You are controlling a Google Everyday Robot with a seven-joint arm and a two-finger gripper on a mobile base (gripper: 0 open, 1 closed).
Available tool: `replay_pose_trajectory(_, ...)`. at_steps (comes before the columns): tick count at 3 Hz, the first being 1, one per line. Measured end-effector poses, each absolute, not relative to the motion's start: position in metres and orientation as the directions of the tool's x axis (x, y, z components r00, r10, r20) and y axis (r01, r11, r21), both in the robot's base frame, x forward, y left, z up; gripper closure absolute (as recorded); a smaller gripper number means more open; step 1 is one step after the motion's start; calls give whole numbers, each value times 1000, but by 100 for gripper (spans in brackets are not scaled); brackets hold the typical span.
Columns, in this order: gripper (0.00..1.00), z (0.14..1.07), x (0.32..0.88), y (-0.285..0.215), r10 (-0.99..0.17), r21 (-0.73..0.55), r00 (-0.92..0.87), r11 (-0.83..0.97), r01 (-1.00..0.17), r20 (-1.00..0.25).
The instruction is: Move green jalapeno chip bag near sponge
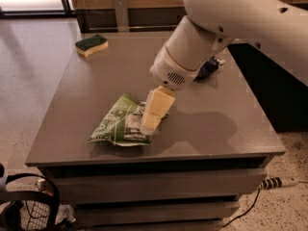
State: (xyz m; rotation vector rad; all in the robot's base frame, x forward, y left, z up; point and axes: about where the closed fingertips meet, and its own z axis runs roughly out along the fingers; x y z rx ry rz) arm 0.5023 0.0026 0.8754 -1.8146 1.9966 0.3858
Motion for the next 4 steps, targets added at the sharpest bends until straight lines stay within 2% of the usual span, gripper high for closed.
replay_pose_trajectory(1,0,848,491,31,-870,-24,-69,92,-995,-489)
replay_pose_trajectory(2,18,814,482,53,-867,24,-71,68,-997,-493)
replay_pose_trajectory(4,64,812,479,55,-869,25,-67,63,-998,-491)
